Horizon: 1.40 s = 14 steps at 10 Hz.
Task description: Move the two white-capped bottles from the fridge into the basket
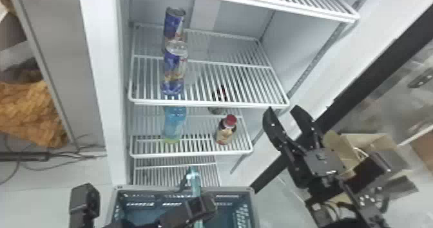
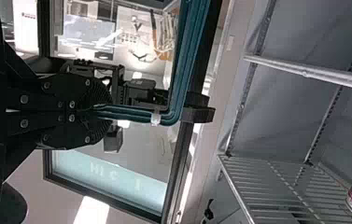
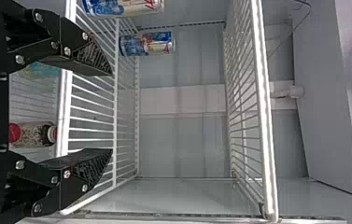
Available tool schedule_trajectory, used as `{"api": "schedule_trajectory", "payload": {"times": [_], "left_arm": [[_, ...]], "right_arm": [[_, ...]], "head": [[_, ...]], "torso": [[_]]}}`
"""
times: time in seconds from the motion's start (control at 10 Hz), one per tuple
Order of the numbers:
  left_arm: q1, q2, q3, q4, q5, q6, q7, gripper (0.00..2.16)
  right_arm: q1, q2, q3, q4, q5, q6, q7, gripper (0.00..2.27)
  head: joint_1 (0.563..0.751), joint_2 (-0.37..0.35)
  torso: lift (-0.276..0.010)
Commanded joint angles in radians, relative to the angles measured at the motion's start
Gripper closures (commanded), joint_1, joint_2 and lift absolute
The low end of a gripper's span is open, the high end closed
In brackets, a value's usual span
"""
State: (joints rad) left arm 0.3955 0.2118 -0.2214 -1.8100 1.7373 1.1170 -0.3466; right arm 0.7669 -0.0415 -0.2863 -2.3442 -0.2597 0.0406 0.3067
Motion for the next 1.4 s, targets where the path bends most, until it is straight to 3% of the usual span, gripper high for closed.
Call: {"api": "schedule_trajectory", "payload": {"times": [0.0, 0.2, 0.7, 1.3], "left_arm": [[0.002, 0.0, 0.0, 0.005, -0.002, -0.003, 0.0, 1.18], [0.0, 0.0, -0.002, 0.002, 0.0, -0.003, 0.0, 1.18], [0.002, 0.0, -0.004, 0.002, 0.002, -0.003, 0.0, 1.18], [-0.003, 0.0, -0.008, 0.005, 0.002, -0.003, 0.0, 1.18]], "right_arm": [[-0.028, -0.005, 0.021, 0.082, -0.014, -0.077, 0.0, 0.52], [-0.06, -0.009, 0.055, 0.156, -0.021, -0.163, -0.005, 0.52], [-0.001, -0.005, 0.101, 0.092, -0.004, -0.183, -0.126, 0.52], [0.011, -0.001, 0.101, 0.078, 0.0, -0.166, -0.141, 0.52]], "head": [[0.695, -0.35], [0.695, -0.35], [0.695, -0.35], [0.695, -0.35]], "torso": [[0.0], [0.0], [0.0], [0.0]]}}
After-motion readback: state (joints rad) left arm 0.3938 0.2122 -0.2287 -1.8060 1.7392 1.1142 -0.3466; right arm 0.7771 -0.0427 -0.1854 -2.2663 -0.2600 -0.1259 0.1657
